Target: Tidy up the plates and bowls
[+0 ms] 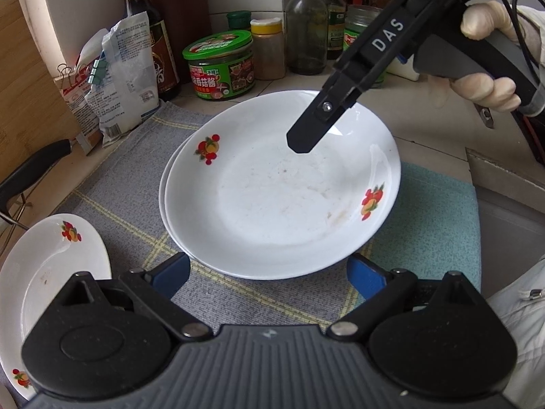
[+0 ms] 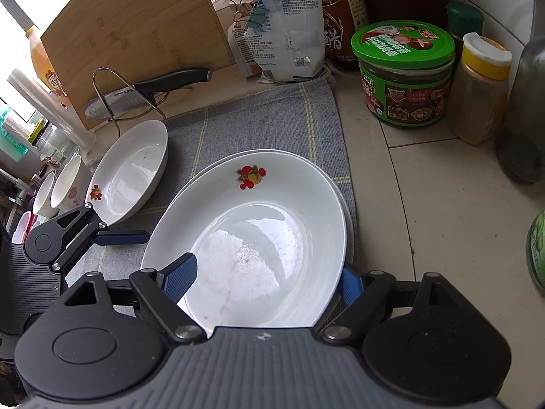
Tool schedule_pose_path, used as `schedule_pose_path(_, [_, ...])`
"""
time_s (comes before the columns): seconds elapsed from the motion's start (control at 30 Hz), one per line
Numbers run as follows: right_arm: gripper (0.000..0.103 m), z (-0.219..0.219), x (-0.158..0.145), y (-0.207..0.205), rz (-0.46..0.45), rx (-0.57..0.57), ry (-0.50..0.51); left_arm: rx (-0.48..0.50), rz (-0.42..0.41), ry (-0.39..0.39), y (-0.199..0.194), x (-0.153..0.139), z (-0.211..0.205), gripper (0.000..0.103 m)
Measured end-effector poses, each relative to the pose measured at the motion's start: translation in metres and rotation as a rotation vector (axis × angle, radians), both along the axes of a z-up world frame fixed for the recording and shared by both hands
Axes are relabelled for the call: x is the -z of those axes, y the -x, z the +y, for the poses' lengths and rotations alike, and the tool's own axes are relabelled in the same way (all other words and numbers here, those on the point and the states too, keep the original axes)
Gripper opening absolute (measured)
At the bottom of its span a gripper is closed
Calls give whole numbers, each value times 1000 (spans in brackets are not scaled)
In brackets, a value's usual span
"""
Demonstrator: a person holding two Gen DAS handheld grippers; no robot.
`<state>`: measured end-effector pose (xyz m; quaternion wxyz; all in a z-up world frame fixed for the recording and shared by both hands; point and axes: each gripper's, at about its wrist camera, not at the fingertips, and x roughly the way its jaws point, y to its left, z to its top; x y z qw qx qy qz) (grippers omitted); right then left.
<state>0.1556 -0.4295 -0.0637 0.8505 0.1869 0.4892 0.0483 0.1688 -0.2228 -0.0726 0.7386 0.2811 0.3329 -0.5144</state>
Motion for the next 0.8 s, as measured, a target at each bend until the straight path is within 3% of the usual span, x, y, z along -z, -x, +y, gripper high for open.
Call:
schedule_pose_path(0.63, [95, 7, -3, 11, 48, 11, 46, -21, 2, 12, 6, 0, -4, 98])
schedule_pose_path(0.8, [97, 5, -3, 17, 27, 0, 20, -51, -6, 18, 5, 1, -2, 98])
